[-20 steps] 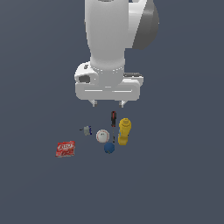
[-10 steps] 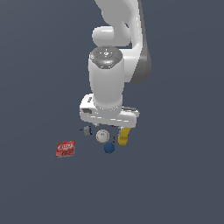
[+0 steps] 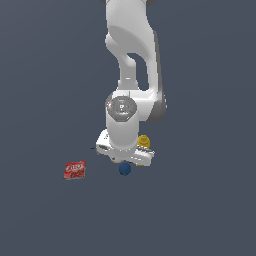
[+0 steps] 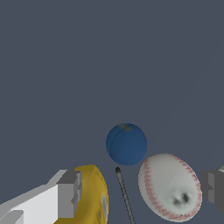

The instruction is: Pick up a designated object from a clutter of objects.

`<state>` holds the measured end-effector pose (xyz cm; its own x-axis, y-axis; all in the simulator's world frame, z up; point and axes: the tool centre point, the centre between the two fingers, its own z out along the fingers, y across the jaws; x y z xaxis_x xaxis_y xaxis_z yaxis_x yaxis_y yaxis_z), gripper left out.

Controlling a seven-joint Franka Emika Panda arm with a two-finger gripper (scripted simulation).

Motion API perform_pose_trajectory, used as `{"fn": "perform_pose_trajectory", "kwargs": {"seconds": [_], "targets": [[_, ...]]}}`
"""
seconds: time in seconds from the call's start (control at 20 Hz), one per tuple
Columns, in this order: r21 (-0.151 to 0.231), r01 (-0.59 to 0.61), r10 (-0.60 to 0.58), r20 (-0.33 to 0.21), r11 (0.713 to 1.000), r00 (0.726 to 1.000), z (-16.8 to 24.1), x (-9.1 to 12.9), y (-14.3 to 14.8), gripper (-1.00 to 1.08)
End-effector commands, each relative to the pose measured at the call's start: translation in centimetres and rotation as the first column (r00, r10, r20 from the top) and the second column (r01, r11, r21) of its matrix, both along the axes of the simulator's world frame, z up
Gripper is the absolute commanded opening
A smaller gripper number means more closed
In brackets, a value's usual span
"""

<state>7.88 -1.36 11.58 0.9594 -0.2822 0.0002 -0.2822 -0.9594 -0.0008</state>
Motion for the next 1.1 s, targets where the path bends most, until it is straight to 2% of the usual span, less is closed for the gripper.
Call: {"fn": "perform_pose_trajectory", "kwargs": {"seconds": [0.0,0.65,1.05], "targets": [[0.0,0.022,-0.022,0.001,1.0,1.0,-1.5,0.2,0.0,1.0],[-0.001,0.046,-0.046,-0.002,0.999,0.999,-3.9,0.3,0.0,1.0],[-0.001,0.048,-0.048,-0.001,0.999,0.999,-7.7,0.2,-0.1,1.0]]}}
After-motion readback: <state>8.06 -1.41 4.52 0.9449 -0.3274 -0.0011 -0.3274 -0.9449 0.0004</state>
